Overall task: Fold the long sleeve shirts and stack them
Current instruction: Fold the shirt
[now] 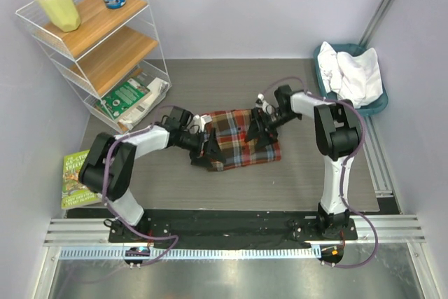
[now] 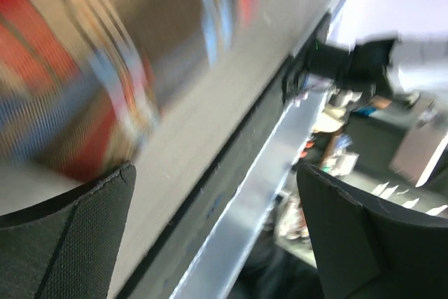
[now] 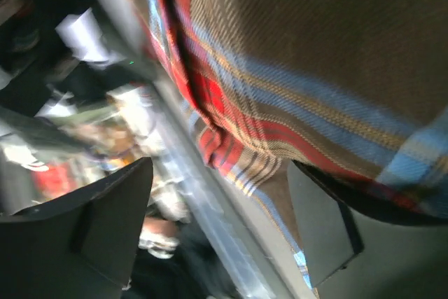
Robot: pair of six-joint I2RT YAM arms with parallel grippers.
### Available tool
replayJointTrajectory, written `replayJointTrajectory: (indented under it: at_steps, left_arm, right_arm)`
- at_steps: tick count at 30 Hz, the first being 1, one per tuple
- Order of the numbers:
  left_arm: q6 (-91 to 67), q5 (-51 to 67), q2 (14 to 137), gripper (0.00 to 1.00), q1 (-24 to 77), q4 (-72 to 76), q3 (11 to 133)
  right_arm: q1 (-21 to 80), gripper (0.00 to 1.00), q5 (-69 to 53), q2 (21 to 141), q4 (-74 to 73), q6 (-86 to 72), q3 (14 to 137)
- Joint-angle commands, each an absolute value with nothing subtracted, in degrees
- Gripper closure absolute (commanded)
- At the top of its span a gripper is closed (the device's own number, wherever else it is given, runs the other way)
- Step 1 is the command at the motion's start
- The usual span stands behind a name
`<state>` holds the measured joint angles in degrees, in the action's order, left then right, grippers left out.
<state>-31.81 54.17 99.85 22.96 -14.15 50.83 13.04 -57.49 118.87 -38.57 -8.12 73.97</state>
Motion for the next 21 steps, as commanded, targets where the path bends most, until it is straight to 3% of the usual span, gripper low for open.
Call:
replayJointTrajectory:
  at_steps: [1, 4, 6, 13, 15, 16, 21]
  left_arm:
    - [-19.27, 52.82, 84.59, 0.0, 22.33, -27.38, 51.32]
    - [-14.42, 50.63, 79.56, 0.0, 16.89, -33.46, 53.69]
    - [-13.01, 47.4, 76.12, 0.0, 12.32, -35.24, 55.19]
    - [-7.83, 31.41, 73.13, 0.0, 8.53, -36.57, 62.22]
    - [-9.04, 27.36, 72.43, 0.0, 8.52, -33.42, 63.45]
    - [-10.53, 23.24, 72.07, 0.0, 8.35, -32.53, 63.72]
    - [-12.48, 16.7, 70.49, 0.0, 6.59, -30.66, 66.25]
  right_arm:
    - [14.93, 0.21, -23.85, 126.55, -55.26, 23.17, 91.98]
    - [18.7, 0.27, -16.0, 127.18, -61.95, 33.65, 102.81]
    - [19.94, 0.27, -20.54, 125.6, -64.59, 34.8, 108.86]
    - [27.85, 0.33, -19.61, 121.99, -51.87, 19.26, 112.59]
    - [30.14, 0.37, -17.68, 124.97, -48.44, 15.3, 114.42]
    - [30.84, 0.43, -17.41, 126.55, -47.82, 14.34, 115.56]
    - [33.83, 0.51, -17.31, 134.73, -44.04, 10.02, 120.76]
